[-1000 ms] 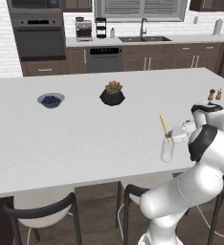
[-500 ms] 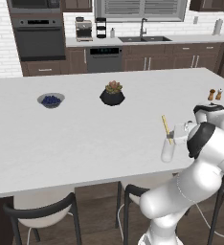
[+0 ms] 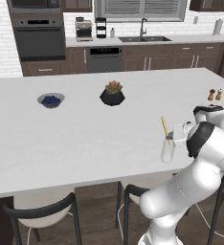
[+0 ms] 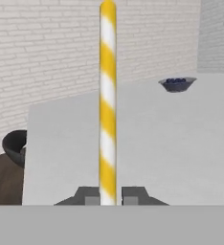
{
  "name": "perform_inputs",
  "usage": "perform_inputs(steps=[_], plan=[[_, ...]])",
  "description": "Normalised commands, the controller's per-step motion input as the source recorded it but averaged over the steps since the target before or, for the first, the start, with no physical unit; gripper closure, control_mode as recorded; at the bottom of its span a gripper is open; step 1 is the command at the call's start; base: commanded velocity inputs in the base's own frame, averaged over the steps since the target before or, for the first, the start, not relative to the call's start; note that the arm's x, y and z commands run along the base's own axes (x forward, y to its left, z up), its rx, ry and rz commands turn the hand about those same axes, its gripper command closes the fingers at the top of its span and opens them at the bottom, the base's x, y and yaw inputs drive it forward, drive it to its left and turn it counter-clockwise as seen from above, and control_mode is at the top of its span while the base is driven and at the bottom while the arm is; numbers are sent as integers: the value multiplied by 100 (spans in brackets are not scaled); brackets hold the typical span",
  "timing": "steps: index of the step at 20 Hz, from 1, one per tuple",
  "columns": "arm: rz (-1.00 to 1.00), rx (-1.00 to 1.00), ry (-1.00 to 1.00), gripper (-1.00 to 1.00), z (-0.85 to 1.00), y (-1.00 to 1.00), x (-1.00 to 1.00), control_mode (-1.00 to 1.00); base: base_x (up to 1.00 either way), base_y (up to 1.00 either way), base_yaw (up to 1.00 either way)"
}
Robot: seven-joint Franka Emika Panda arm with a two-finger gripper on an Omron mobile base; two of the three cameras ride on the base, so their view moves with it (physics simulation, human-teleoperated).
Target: Take a straw from the drawer in front and place it inside the glass cup on the dining counter.
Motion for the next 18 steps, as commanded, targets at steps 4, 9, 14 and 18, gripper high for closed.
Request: perform_inputs(steps=[4, 9, 14, 18], plan=[[2, 0, -4, 100, -20, 1, -13, -100, 0, 0, 0], [0, 0, -2, -100, -23, 0, -9, -100, 0, 0, 0], [0, 0, -7, -100, -5, 0, -15, -100, 0, 0, 0], [0, 0, -6, -100, 0, 0, -20, -100, 0, 0, 0]])
